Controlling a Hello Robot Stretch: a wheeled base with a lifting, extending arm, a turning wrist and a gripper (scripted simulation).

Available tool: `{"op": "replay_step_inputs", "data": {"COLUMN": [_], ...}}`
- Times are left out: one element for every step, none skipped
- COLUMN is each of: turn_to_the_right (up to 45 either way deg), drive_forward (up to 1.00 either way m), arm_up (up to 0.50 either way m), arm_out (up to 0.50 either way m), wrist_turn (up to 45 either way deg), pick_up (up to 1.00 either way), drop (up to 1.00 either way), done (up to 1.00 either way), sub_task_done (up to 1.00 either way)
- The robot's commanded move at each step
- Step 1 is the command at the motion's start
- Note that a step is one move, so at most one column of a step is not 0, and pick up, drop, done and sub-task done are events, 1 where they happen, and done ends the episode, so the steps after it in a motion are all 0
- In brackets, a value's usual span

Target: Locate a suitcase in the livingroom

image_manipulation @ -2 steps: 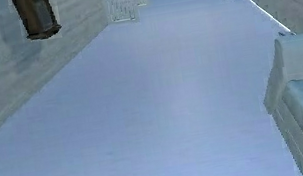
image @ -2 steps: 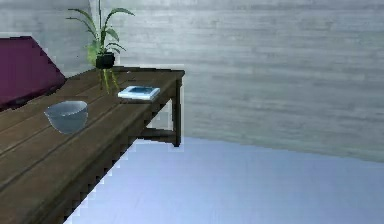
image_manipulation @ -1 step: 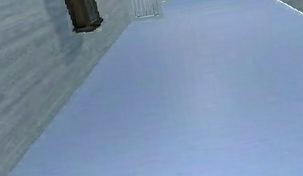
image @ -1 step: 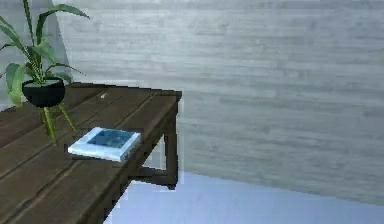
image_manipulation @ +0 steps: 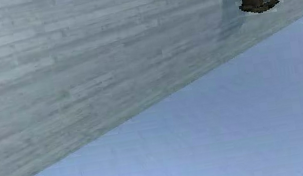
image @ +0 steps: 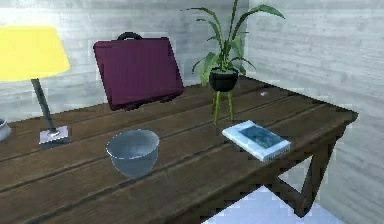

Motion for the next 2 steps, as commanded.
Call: {"op": "replay_step_inputs", "data": {"turn_to_the_right": [-9.0, 0.0], "drive_forward": [0.0, 0.0], "arm_up": [0.0, 0.0], "arm_out": [0.0, 0.0], "wrist_turn": [0.0, 0.0], "pick_up": [0.0, 0.0], "drop": [0.0, 0.0], "done": [0.0, 1.0], "sub_task_done": [0.0, 0.0]}}
